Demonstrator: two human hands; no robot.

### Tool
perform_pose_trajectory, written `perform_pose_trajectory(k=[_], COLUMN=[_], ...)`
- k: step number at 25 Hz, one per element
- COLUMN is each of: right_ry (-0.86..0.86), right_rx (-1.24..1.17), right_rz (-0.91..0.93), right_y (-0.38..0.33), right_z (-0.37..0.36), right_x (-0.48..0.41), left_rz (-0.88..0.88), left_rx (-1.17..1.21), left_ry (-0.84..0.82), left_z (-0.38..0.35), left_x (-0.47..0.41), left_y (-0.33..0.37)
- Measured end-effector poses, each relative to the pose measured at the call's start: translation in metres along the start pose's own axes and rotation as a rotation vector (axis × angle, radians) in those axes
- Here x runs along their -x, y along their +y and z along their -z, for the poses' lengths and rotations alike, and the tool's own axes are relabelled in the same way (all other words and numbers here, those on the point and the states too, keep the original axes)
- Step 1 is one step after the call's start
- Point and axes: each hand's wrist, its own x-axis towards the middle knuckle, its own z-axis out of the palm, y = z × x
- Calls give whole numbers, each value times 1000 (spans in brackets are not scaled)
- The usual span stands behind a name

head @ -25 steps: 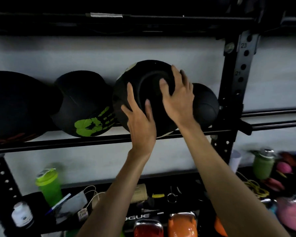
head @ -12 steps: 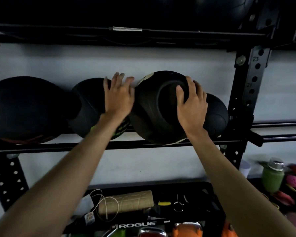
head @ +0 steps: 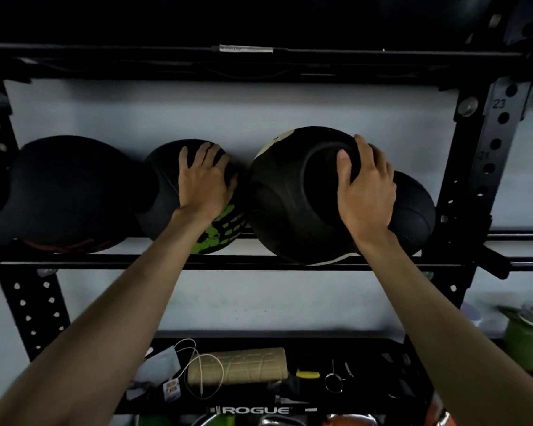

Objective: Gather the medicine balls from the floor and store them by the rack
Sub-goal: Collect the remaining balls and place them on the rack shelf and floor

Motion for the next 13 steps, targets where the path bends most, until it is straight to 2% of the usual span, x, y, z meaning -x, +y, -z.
perform_pose_trajectory(k=[5, 8, 9, 11, 13], right_ry=[-95, -120, -118, -127, -139], right_rx=[-18, -6, 2, 11, 24], right_rz=[-52, -69, -67, -74, -80], right_y=[4, 1, 1, -1, -3], right_z=[-4, -2, -1, 2, 2], right_x=[-28, -30, -28, -24, -20], left_rz=[27, 226, 238, 127, -4], left_rx=[81, 490, 642, 817, 789], left_ry=[6, 34, 85, 172, 131], left_z=[1, 22, 34, 55, 67], left_x=[-2, -4, -4, -2, -2], left_y=[6, 22, 34, 71, 113])
